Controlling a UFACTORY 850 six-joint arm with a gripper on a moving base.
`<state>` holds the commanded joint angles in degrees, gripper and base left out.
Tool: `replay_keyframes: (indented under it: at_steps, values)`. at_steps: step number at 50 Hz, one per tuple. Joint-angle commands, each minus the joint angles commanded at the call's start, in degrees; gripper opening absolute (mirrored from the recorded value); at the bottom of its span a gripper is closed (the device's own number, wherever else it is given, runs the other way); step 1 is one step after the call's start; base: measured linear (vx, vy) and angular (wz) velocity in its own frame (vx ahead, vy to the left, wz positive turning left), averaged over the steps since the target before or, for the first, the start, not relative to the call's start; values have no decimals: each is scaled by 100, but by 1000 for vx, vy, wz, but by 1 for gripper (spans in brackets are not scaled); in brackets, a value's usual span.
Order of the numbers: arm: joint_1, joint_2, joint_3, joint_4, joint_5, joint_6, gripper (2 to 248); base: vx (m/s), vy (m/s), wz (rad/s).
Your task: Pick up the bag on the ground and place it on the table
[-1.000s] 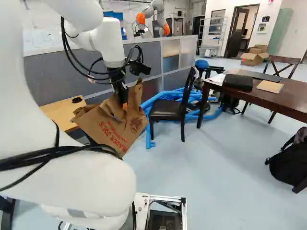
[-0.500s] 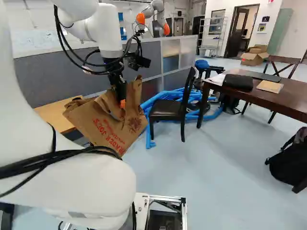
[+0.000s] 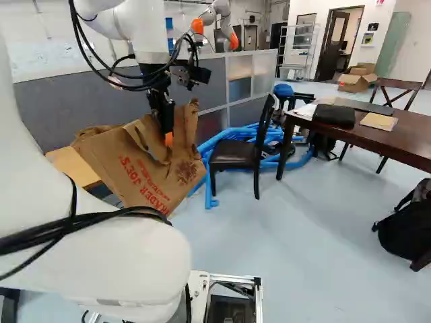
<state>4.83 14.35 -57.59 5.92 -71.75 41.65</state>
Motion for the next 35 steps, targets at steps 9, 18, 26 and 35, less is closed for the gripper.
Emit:
replay_keyframes:
  at_steps: [9,18,26,35]
  values:
    - [-10,-1,-122,0,-112,0,26,0,0,0]
    - [-11,-6,-144,0,-126,0,26,0,0,0]
    - [-11,-7,-145,0,-126,0,26,0,0,0]
    - [-11,-7,-145,0,-126,0,26,0,0,0]
